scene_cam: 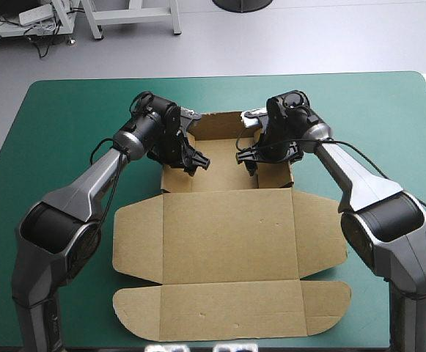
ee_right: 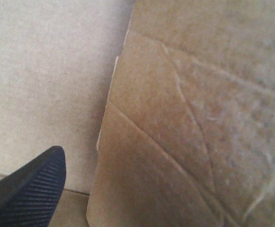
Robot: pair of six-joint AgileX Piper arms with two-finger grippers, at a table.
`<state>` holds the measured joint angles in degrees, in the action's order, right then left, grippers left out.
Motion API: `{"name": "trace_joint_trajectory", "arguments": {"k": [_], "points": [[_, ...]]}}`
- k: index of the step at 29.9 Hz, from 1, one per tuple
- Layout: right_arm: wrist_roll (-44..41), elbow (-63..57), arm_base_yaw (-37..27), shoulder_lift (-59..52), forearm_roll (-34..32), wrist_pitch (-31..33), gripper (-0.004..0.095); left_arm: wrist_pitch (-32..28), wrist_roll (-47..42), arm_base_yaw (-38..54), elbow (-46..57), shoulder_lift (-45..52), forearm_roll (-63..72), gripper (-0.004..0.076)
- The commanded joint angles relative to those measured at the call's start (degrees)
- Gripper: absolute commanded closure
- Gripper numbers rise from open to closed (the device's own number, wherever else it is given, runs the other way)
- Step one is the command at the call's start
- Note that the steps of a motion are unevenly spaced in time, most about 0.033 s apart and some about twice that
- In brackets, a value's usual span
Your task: Fold the box
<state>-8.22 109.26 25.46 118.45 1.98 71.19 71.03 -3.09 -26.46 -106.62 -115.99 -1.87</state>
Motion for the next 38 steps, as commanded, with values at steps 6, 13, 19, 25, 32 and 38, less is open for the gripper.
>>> {"name": "trace_joint_trajectory", "arguments": {"k": [6, 13, 19, 25, 32, 38], "points": [[-0.1, 4.4, -2.4, -9.1, 0.4, 0.9, 0.0125, 3.3, -0.6, 0.4, -2.6, 7.3, -3.3, 0.0181], [-0.5, 4.4, -5.2, -11.6, 0.6, 0.9, 0.0125, 3.3, -0.9, 2.0, -2.6, 7.6, -3.8, 0.0181], [3.3, 4.4, -5.9, -14.7, 0.6, 0.9, 0.0126, 3.3, -0.9, 3.2, -2.6, 10.0, -6.2, 0.0181], [6.2, 4.4, -5.9, -18.8, 0.6, 0.9, 0.0126, 3.3, 0.8, 3.6, -2.5, 17.5, -7.9, 0.0181], [6.9, 4.4, -5.9, -19.6, -0.7, 0.9, 0.0126, 3.3, 3.4, 3.6, -0.9, 28.5, -7.1, 0.0239], [6.8, 4.3, -5.9, -17.3, -0.8, 0.6, 0.0126, 3.3, 4.3, 3.6, 10.7, 42.6, -7.1, 0.0357]]}}
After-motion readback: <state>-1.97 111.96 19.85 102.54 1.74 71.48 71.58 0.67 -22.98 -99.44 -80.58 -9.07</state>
